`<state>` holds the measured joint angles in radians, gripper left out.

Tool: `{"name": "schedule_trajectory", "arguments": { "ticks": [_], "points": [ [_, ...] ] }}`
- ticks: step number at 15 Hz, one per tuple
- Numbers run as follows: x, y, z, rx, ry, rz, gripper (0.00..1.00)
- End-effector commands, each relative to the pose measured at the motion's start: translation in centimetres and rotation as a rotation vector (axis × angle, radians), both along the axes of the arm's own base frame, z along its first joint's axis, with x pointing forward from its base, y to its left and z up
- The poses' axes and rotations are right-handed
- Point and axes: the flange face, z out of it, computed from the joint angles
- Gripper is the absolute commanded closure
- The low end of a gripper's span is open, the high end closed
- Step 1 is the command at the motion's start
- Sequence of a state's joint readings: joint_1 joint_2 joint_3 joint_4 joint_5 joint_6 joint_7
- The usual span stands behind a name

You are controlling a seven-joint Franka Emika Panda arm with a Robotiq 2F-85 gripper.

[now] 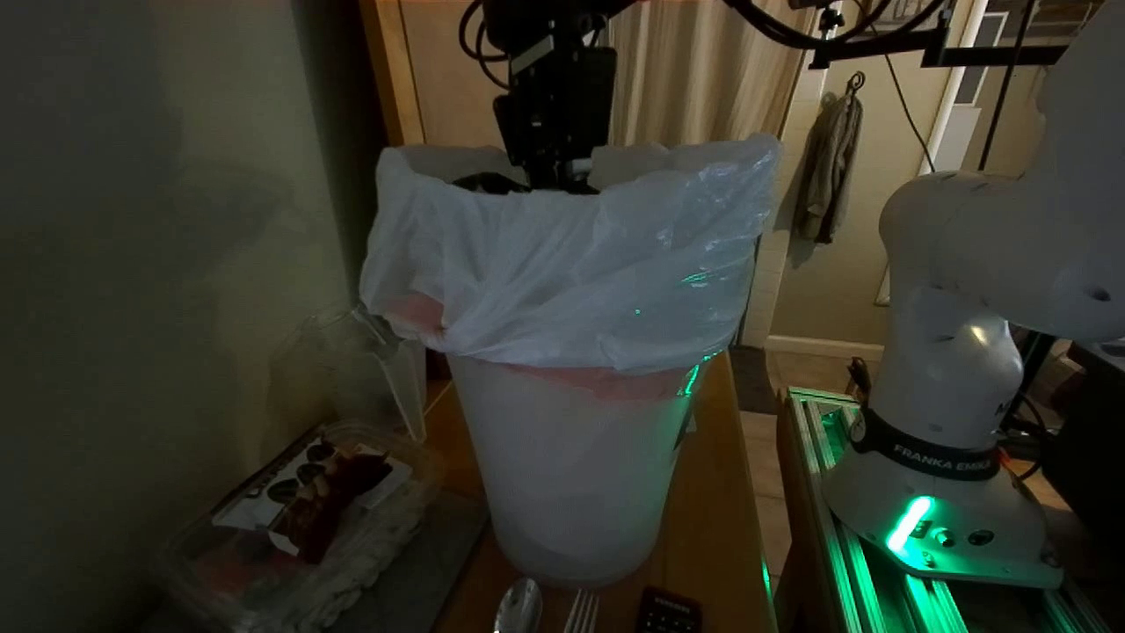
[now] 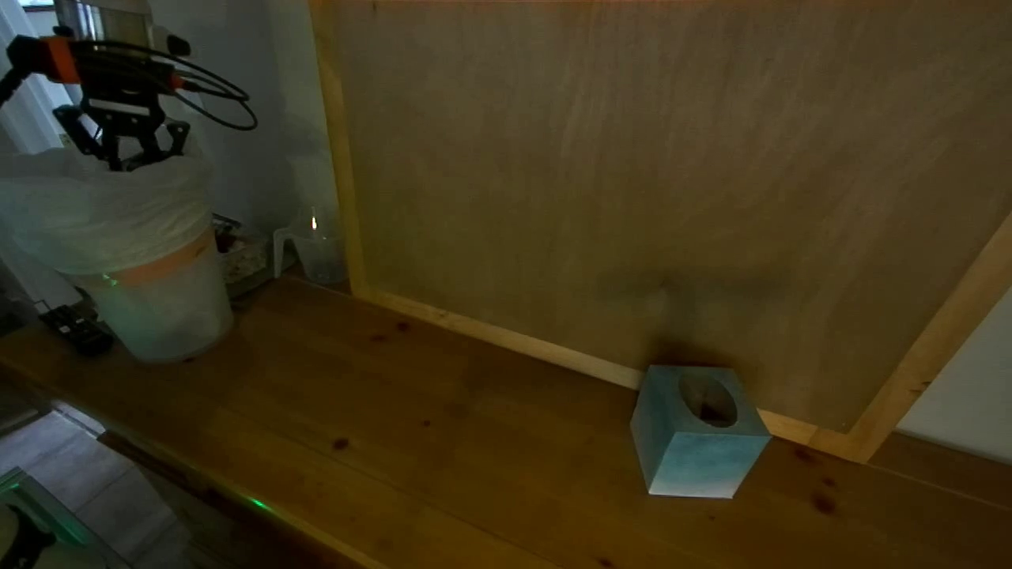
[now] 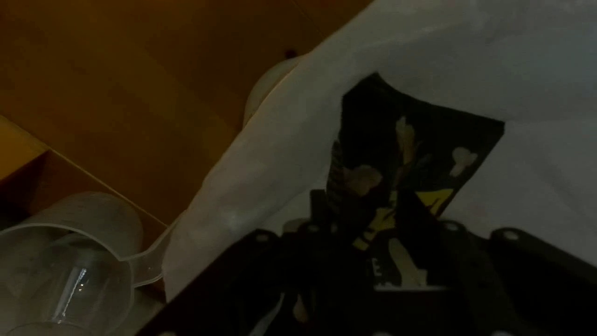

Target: Put the packet inside the bin

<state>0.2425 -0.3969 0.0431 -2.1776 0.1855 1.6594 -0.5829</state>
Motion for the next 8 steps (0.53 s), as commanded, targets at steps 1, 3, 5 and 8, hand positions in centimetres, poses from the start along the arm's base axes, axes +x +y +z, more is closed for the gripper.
{"name": "schedule_trajectory", "arguments": {
  "ticks": [1,3,5,8],
  "points": [
    [0.1,-1.2,2.9,0.047,0.018,-0.036,0.24],
    [0.1,-2.0,4.6,0.073,0.012,-0.056,0.10],
    [0.0,-2.9,6.3,0.113,0.016,-0.068,0.01],
    [-0.2,-4.6,8.9,0.176,0.034,-0.108,0.00]
  ]
}}
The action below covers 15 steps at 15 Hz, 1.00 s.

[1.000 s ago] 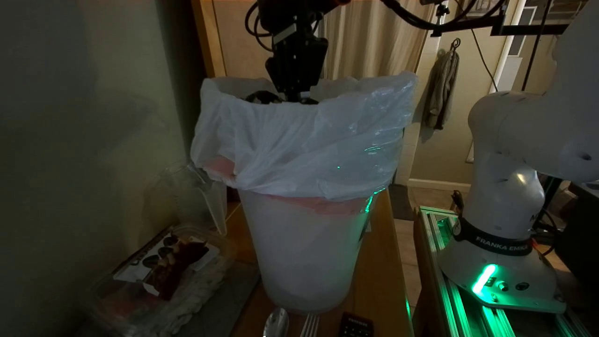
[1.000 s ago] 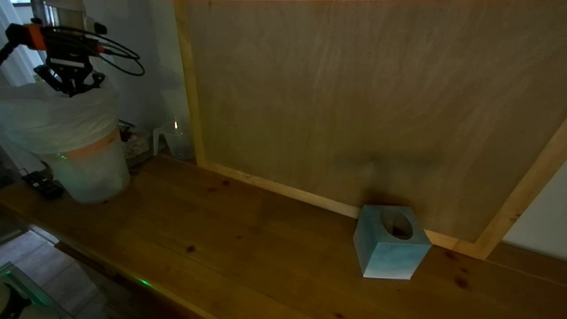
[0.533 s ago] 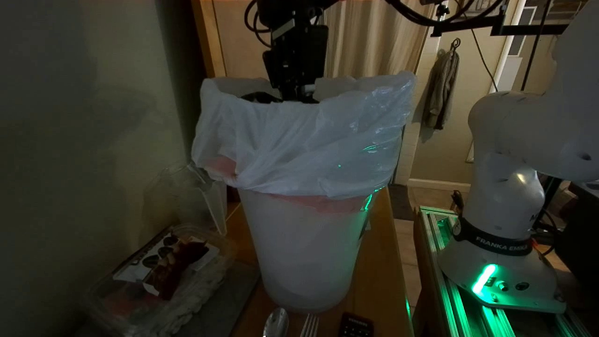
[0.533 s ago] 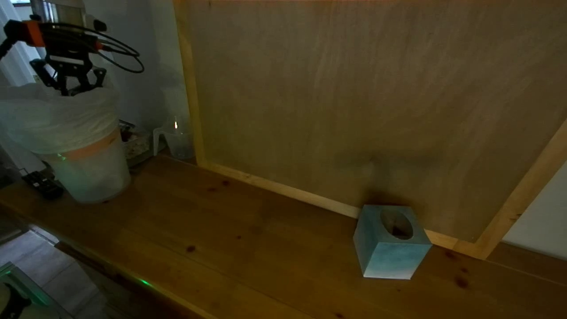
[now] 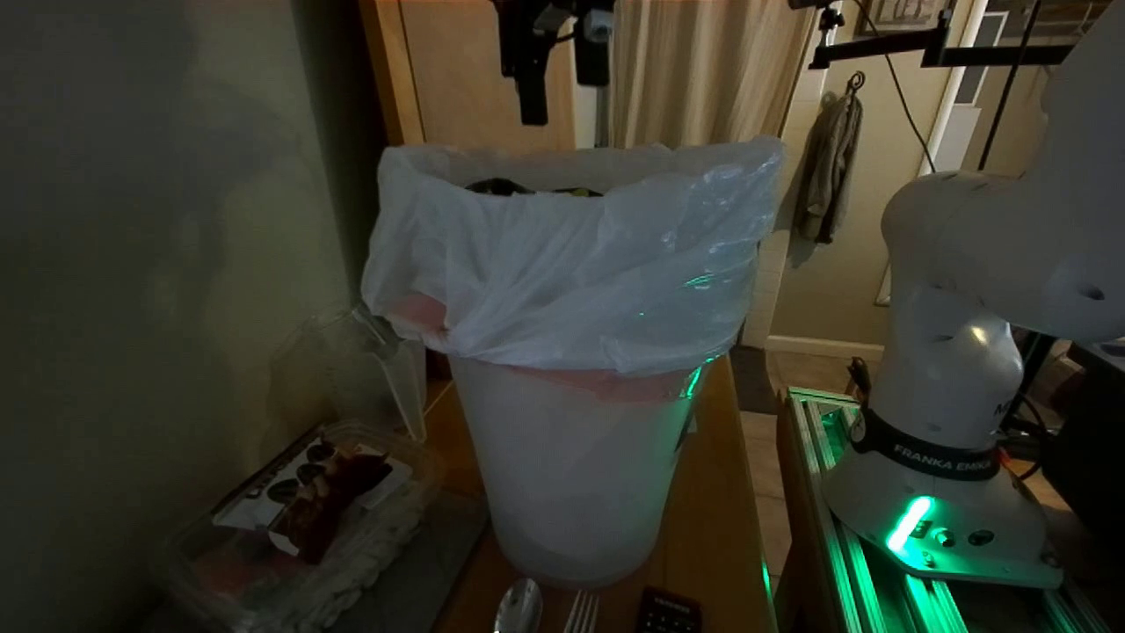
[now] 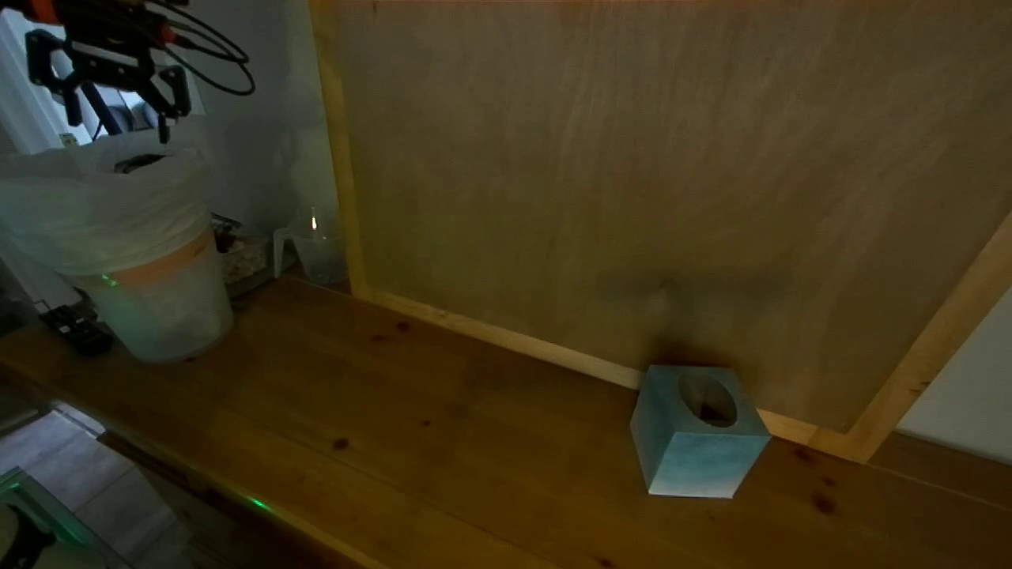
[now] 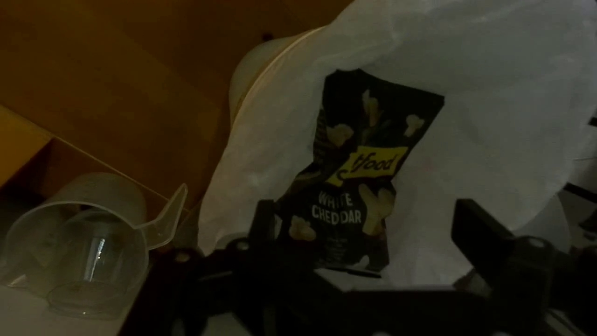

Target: Put the packet inside the bin

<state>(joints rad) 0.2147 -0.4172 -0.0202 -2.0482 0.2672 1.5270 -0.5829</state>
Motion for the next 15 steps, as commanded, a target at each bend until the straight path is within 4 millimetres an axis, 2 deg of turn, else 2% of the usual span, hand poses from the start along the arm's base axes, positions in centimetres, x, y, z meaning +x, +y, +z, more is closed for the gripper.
{"name": "schedule_trajectory", "arguments": {
  "ticks": [1,5,8,9,11,15],
  "points": [
    [-0.4,-2.2,3.6,0.084,0.026,-0.059,0.00],
    [-1.0,-5.2,6.4,0.164,0.038,-0.114,0.00],
    [-1.8,-7.3,7.6,0.210,0.063,-0.115,0.00],
    [-1.2,-6.5,6.5,0.167,0.035,-0.108,0.00],
    [-1.3,-7.0,6.7,0.171,0.035,-0.115,0.00],
    [-1.2,-6.4,6.5,0.165,0.041,-0.106,0.00]
  ]
}}
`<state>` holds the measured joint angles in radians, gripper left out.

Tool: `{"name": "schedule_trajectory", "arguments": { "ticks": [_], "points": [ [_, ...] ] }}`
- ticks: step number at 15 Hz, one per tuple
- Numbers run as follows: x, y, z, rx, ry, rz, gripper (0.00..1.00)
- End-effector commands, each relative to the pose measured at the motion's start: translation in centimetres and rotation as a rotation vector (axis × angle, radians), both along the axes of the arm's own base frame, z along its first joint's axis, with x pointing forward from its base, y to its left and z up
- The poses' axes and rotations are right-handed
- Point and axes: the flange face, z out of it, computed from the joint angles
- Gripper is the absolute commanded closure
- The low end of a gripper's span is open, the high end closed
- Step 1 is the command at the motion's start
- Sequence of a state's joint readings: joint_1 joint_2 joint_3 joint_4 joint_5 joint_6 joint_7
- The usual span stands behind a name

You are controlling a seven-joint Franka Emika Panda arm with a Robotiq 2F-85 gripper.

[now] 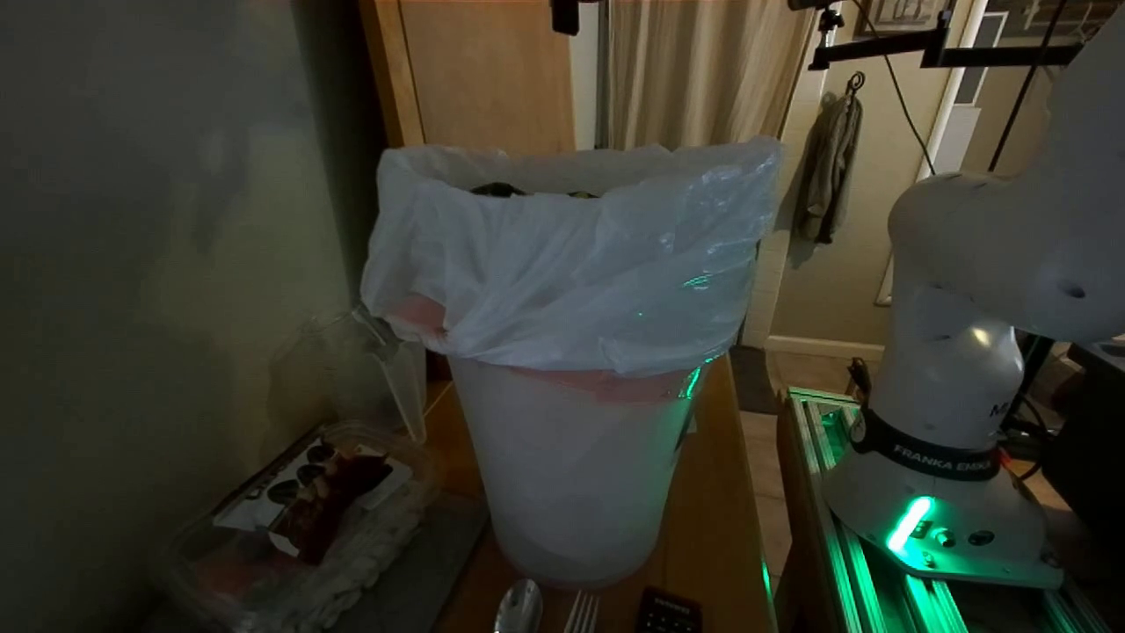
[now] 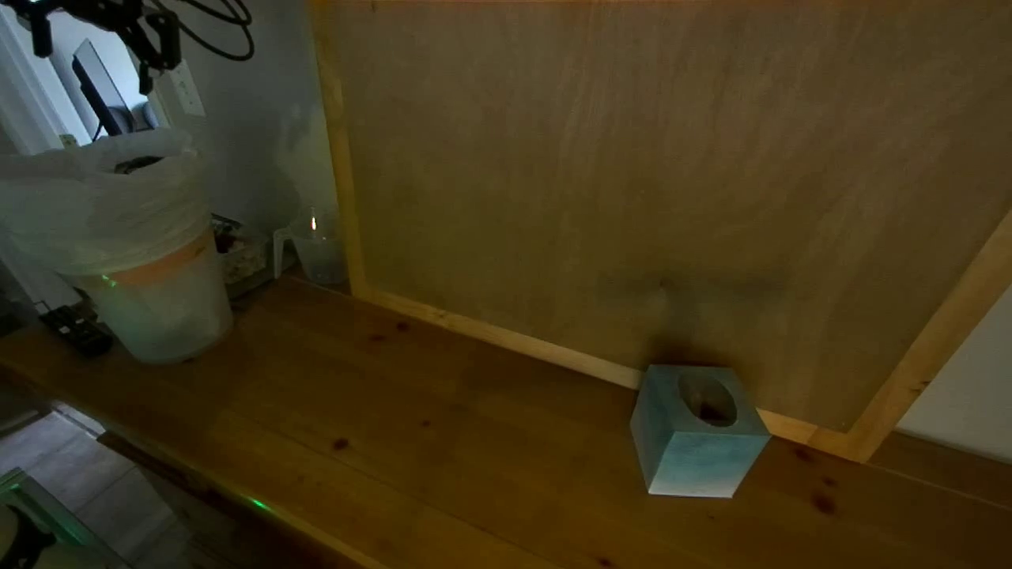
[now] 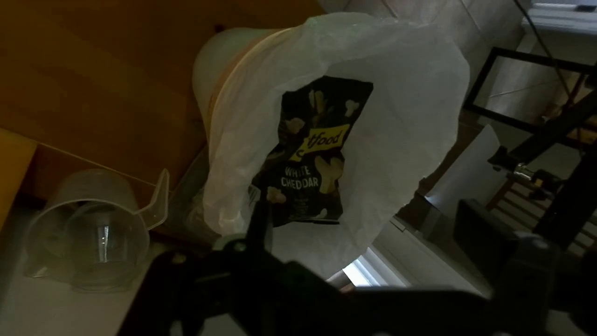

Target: Put the packet inside the bin

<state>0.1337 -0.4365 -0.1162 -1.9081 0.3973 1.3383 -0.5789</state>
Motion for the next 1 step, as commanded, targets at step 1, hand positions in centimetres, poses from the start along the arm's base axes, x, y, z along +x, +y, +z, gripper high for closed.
{"name": "schedule_trajectory", "arguments": {
  "ticks": [1],
  "points": [
    [0.02,-0.01,0.05,0.000,0.001,0.000,0.00]
  ]
}}
